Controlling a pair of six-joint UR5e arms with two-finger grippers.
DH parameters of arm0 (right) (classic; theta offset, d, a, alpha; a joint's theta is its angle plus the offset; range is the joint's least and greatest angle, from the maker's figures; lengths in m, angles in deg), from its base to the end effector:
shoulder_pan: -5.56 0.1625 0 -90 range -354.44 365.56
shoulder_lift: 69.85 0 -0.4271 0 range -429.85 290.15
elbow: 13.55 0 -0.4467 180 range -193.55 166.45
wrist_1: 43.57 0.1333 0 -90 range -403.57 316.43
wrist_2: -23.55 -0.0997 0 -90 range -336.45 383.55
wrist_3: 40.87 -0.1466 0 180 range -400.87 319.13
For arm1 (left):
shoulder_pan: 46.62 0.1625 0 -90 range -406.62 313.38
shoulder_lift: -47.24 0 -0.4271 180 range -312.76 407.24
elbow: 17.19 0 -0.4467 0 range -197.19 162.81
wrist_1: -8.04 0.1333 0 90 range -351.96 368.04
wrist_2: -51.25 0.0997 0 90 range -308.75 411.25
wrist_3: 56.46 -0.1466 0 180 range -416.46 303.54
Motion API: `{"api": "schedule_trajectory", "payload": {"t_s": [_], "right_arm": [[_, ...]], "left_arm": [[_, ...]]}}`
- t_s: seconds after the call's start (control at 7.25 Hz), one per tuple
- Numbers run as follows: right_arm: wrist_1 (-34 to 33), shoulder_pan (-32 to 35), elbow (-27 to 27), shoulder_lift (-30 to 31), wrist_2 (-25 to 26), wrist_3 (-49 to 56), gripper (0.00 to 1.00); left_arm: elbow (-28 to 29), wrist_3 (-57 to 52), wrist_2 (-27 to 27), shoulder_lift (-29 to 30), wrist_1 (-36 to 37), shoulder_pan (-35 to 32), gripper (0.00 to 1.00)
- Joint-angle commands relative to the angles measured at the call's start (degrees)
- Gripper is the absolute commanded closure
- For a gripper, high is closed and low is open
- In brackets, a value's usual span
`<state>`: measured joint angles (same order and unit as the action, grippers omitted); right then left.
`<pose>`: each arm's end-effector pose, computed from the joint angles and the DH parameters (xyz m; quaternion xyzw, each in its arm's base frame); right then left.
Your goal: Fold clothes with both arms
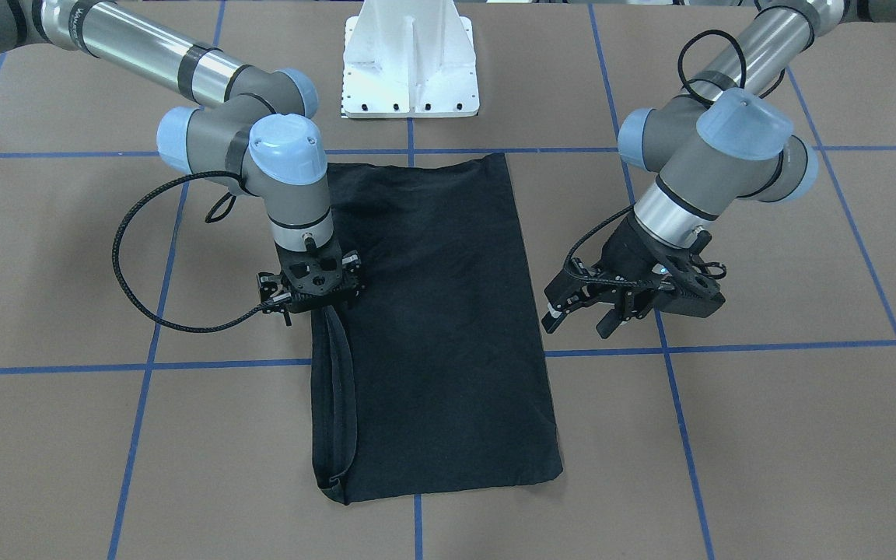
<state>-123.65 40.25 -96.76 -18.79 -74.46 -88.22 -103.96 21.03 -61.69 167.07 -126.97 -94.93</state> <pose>-0.6083 -0.5583 0.2980 0.1728 -0.3203 -0.0896 0.9271 0.4562 -0.6267 0.2810 0.1511 0.5761 -0.1336 0.7921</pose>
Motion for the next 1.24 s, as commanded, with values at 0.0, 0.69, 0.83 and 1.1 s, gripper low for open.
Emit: {"api": "schedule_trajectory", "payload": {"t_s": [0.0,0.69,0.83,1.1], "right_arm": [[0.01,0.38,1.64,-0.78,-0.08,0.25,0.00],[3.43,5.02,7.62,-1.06,-1.48,4.27,0.00],[3.87,7.47,7.62,0.17,-4.44,6.64,0.00],[7.20,10.03,7.62,2.11,-7.53,8.86,0.00]], "left_arm": [[0.02,0.03,0.00,0.13,0.10,0.06,0.00],[-0.07,0.03,0.00,0.31,0.10,0.06,0.00],[-0.07,0.20,0.00,0.48,0.19,0.06,0.00],[-0.15,0.29,0.00,0.66,0.19,0.06,0.00]]}}
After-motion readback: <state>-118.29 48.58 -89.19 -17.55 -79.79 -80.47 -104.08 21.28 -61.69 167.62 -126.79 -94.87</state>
